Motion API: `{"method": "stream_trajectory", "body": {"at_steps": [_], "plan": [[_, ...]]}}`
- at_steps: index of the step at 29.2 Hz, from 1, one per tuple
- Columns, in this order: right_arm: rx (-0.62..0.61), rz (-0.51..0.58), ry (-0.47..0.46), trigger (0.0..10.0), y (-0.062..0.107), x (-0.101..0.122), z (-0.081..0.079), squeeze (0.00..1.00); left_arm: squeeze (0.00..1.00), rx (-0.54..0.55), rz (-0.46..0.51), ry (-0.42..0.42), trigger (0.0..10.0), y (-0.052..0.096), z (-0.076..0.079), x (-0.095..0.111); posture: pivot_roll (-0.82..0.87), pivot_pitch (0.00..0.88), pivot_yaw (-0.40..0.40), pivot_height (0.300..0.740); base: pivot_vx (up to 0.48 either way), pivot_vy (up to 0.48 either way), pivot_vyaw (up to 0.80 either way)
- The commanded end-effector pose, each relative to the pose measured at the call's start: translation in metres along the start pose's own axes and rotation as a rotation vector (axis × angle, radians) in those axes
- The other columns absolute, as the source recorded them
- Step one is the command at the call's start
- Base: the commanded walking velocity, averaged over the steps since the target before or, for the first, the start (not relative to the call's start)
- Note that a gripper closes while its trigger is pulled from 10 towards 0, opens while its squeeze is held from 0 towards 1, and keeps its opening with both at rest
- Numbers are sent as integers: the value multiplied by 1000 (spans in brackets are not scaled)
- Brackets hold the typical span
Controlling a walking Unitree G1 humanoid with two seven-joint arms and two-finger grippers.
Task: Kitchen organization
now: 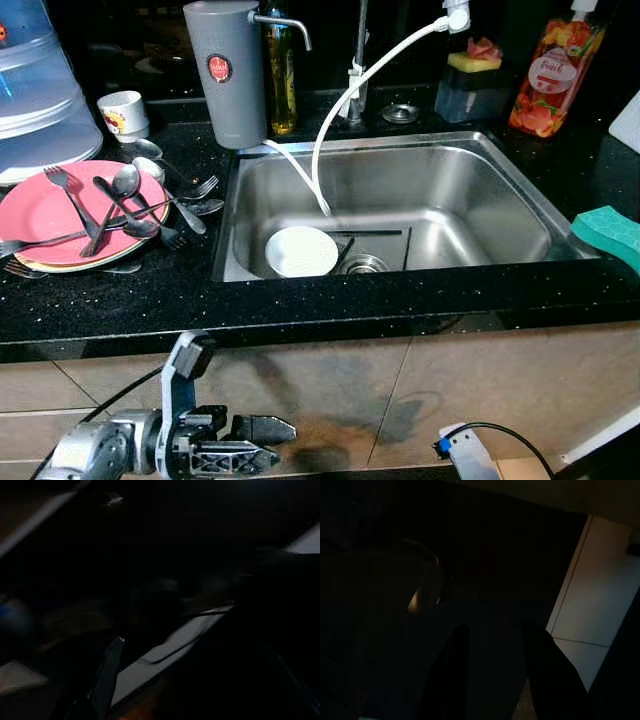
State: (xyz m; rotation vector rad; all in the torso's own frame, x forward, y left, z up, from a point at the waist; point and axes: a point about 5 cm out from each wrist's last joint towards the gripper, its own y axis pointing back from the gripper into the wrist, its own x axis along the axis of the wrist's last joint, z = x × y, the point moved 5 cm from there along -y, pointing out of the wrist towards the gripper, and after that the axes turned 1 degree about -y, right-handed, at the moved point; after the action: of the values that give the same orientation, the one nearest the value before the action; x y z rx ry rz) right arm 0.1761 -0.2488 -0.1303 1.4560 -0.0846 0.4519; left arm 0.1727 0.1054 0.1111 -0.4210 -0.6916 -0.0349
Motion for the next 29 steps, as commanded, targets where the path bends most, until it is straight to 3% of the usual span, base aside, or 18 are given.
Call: {"method": "stream_trajectory", "body": {"at_steps": [1,3,5,9,11,12,13,15,18,19,20,23,24,29], "plan": [[5,6,0,10000,0,1,-2,0,0,-58,-1,-19,10000,-5,14,8,-24,0,37,740,0,0,0],[5,6,0,10000,0,1,-2,0,0,-94,2,-33,10000,-9,21,12,-24,0,37,740,0,0,0],[4,6,0,10000,0,2,-2,0,0,-187,8,-79,10000,-20,39,24,-21,0,36,740,0,0,0],[7,5,4,10000,0,2,-3,0,0,-296,74,-240,10000,-38,62,56,-16,0,37,740,0,0,0],[7,5,4,10000,0,2,-3,0,0,-288,100,-287,10000,-40,62,64,-18,0,37,740,0,0,0],[6,5,4,10000,0,2,-3,0,0,-234,184,-411,10000,-47,61,90,-17,0,38,740,0,0,0],[6,5,4,10000,0,2,-3,0,0,-234,184,-411,10000,-47,61,90,-17,0,38,740,0,0,0],[6,5,5,10000,0,1,-3,0,0,-147,221,-535,10000,-57,58,111,-17,0,38,740,0,0,0],[6,5,6,10000,-1,1,-3,0,0,-115,241,-593,10000,-63,58,120,-15,0,38,740,0,0,0],[6,4,6,10000,-1,1,-3,0,0,-52,259,-646,10000,-68,53,131,-17,0,39,740,0,0,0],[6,4,6,10000,-1,1,-3,0,0,-52,259,-646,10000,-68,53,131,-17,0,39,740,0,0,0],[5,4,8,10000,-1,1,-3,0,0,284,330,-850,10000,-74,33,183,-15,0,38,740,0,0,0],[5,4,8,10000,-1,1,-3,0,0,284,330,-850,10000,-74,33,183,-15,0,38,740,0,0,0],[7,3,9,10000,-1,1,-4,0,0,785,266,-1179,10000,-47,18,242,-10,0,43,740,0,0,0]]}}
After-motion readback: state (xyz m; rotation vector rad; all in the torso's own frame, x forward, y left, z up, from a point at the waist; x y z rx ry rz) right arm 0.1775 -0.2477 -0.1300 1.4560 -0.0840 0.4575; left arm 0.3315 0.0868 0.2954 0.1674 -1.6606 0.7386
